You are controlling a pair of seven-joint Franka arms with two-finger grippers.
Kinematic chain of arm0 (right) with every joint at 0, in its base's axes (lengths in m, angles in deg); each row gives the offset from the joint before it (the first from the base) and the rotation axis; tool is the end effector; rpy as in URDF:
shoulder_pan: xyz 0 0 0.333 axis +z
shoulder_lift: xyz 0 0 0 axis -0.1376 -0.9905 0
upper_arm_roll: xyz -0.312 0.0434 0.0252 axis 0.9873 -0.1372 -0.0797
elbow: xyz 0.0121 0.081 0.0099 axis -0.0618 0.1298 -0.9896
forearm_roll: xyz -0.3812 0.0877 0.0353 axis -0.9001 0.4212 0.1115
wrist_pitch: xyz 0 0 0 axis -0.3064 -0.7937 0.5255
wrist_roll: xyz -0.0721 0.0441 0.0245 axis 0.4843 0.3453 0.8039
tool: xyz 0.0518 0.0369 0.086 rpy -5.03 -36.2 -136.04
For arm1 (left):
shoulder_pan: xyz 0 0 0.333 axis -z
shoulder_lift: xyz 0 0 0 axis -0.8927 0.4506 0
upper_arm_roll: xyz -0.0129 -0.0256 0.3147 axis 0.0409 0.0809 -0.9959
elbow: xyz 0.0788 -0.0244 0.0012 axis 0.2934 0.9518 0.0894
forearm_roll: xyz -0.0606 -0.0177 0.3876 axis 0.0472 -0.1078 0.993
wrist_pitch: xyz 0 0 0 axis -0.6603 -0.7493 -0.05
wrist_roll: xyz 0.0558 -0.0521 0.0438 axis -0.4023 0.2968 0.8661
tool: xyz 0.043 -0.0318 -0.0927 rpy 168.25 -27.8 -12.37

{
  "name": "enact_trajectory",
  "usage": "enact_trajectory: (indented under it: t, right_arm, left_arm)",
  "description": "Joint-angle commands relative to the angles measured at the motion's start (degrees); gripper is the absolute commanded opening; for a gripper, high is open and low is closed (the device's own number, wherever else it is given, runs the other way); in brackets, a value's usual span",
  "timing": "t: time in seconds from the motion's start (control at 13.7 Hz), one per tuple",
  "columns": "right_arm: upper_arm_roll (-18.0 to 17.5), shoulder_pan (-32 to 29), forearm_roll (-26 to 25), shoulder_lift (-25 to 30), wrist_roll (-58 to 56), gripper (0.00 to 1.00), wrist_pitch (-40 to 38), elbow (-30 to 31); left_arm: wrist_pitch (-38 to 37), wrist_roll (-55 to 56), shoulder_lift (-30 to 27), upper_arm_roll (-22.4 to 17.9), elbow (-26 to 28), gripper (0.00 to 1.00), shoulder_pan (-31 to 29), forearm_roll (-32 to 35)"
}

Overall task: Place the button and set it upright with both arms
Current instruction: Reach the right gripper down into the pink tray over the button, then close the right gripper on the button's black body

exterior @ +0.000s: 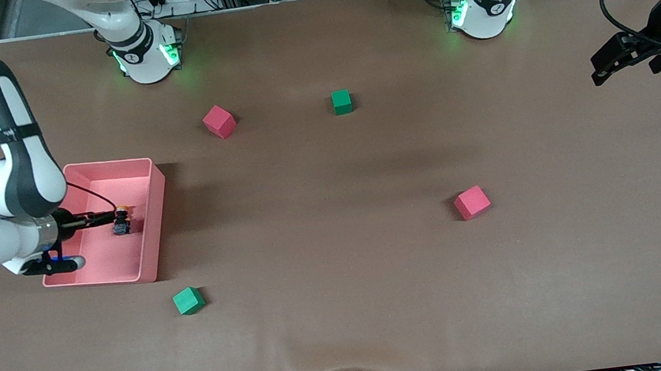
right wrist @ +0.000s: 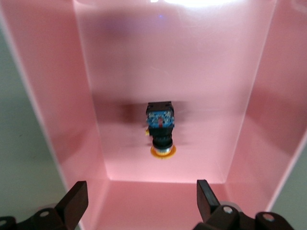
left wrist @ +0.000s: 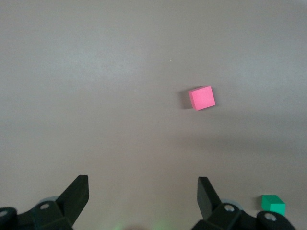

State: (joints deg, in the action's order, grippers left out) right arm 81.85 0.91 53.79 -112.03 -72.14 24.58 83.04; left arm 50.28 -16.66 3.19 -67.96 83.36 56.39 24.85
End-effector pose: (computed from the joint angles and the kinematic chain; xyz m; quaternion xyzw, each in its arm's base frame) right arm 0.6064 -0.0604 0.2811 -0.9781 0.0250 0.2048 0.0287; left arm 0.5347 -0.0537 0.6485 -0.9991 -0.0405 0.0023 0.0090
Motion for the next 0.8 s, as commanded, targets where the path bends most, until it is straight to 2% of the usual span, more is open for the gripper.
enact_trajectory:
  t: [0.0, 0.36, 0.73]
  right_arm:
    - [0.0, -0.9, -0.7, -2.6, -1.3, 1.0, 3.0, 0.0]
    - [1.1, -0.8, -0.7, -4.3, -4.1, 1.0, 4.6, 0.2]
    - [1.2, 0.7, -0.7, -5.1, -3.7, 1.0, 5.5, 4.1]
  left_arm:
    - [-1.6, -0.9, -0.9, 0.5, 0.2, 1.0, -0.8, 0.2]
    - [-2.0, -1.0, -0.9, 0.6, 0.3, 1.0, -0.8, 0.2]
    - [-3.8, -1.0, -1.3, 0.5, 0.0, 1.0, -0.8, 0.1]
